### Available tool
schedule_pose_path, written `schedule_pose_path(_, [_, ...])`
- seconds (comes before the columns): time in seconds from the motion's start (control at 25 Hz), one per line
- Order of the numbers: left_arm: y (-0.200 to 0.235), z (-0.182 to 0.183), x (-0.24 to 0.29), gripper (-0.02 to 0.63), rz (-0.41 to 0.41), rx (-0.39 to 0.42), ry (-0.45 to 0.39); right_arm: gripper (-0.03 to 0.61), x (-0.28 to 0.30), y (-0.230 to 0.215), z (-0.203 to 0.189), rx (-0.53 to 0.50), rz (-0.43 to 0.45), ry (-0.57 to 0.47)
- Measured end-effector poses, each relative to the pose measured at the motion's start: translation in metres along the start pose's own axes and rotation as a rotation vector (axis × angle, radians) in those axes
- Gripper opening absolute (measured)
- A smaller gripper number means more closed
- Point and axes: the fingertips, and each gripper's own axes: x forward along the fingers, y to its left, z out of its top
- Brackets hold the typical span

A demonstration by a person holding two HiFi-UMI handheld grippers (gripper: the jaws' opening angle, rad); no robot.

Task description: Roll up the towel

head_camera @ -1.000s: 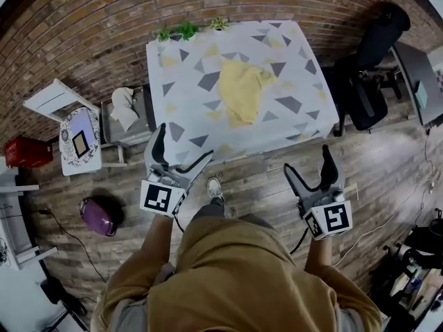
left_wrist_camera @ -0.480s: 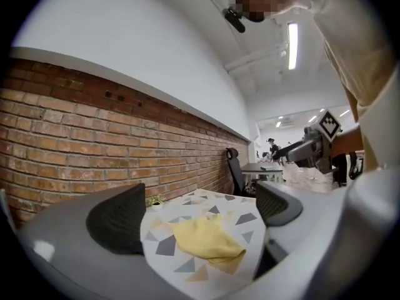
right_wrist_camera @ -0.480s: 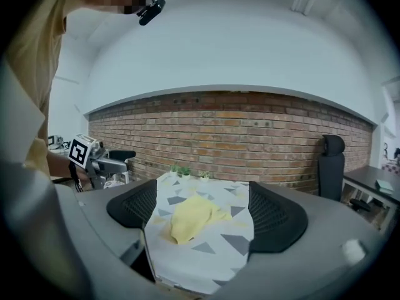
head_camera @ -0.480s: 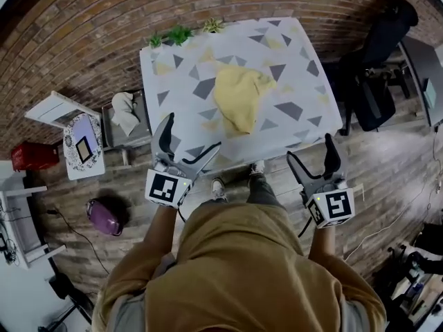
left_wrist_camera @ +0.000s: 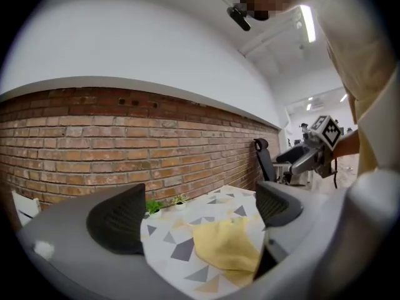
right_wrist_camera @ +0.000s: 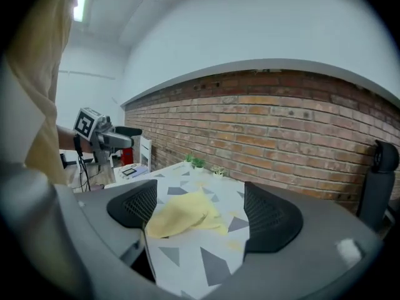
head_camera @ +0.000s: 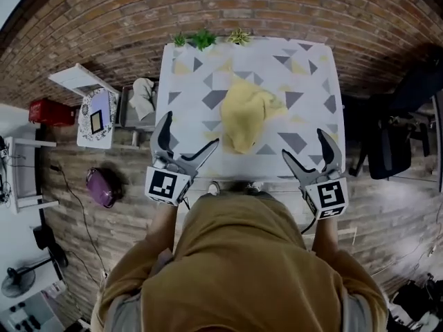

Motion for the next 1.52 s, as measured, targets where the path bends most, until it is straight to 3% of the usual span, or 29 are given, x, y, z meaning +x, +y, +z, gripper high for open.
schedule_pose_path(0.36, [-0.025, -0.030, 0.004, 0.578, 0.076, -0.011, 0.114, 0.431, 0.028, -0.001, -0.031, -0.035, 0.194, 0.045])
schedule_pose_path(0.6, [-0.037, -0.062, 0.009, 0.577, 0.040, 0.046, 0.156, 0.425, 0.034, 0.027, -0.064, -0.086, 0.296, 0.119])
schedule_pose_path(0.72, [-0.046, -0.087, 0.008, 0.575, 0.021, 0.046, 0.207, 0.352, 0.040, 0.033, -0.076, -0.068, 0.302, 0.127])
schedule_pose_path(0.88, [-0.059, -0.118, 0.009, 0.566, -0.022, 0.047, 0.268, 0.307, 0.054, 0.045, -0.097, -0.106, 0.324, 0.172])
schedule_pose_path(1.04, [-0.081, -0.148, 0.016, 0.515, -0.092, 0.041, 0.323, 0.250, 0.078, 0.047, -0.135, -0.185, 0.310, 0.244])
schedule_pose_path(1.2, [-0.097, -0.178, 0.025, 0.376, -0.158, 0.059, 0.409, 0.249, 0.099, 0.046, -0.181, -0.286, 0.324, 0.347])
schedule_pose_path(1.4, [-0.125, -0.211, 0.046, 0.313, -0.292, 0.199, 0.500, 0.249, 0.119, 0.074, -0.210, -0.423, 0.430, 0.427])
schedule_pose_path(1.52, [-0.140, -0.231, 0.053, 0.299, -0.378, 0.310, 0.564, 0.249, 0.128, 0.084, -0.216, -0.438, 0.461, 0.447])
